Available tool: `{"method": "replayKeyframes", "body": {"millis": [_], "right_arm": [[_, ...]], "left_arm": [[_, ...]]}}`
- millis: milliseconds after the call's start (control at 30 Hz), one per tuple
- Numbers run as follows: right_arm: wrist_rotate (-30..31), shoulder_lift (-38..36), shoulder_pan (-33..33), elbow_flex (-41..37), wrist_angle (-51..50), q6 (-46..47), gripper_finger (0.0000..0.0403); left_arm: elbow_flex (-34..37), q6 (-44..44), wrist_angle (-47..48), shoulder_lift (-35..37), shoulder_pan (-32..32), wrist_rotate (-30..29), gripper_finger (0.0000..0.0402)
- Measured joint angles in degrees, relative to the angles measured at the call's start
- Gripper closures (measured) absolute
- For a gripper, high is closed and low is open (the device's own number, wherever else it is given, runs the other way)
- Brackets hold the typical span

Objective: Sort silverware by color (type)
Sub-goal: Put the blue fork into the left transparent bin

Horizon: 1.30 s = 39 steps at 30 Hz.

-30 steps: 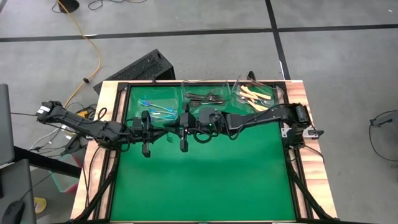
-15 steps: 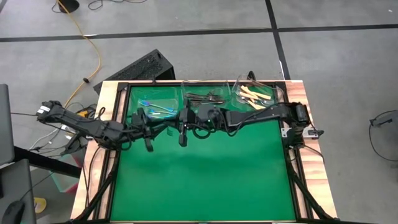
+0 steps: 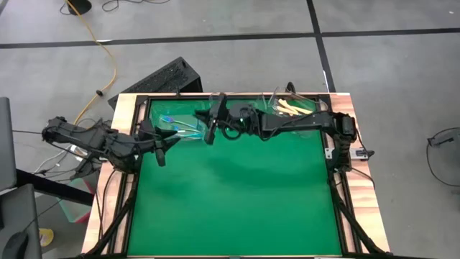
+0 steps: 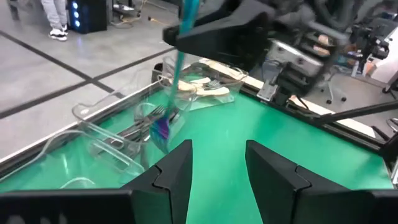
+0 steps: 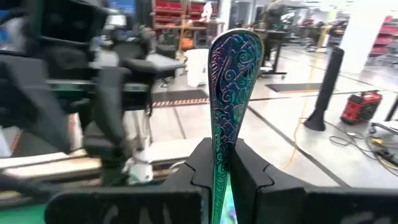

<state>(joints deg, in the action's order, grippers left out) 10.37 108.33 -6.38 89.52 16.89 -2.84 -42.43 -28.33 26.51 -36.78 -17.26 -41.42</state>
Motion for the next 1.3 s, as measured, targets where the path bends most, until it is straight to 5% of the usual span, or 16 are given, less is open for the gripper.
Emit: {"method": "replayKeyframes", "body": {"millis": [300,700,967,1300], "right_arm": [[-1.2,6.14,-5.7,4.76,5.19,2.49,0.0354],[-3.19,32.13,-8.2,45.43,-17.07,0.55,0.0354],[-3.31,34.43,-8.44,40.73,-12.7,3.47,0.0354],[-2.95,37.25,-7.73,40.46,-19.49,4.54,0.0354]], "left_arm": [[-4.31,3.2,2.3,3.92,0.0,-0.01,0.0269],[-6.54,7.6,2.07,6.81,-0.09,-1.03,0.0269],[-6.54,7.66,2.77,6.96,-0.07,-1.04,0.0269],[-6.52,8.17,2.8,6.96,-0.07,-1.09,0.0269]]}}
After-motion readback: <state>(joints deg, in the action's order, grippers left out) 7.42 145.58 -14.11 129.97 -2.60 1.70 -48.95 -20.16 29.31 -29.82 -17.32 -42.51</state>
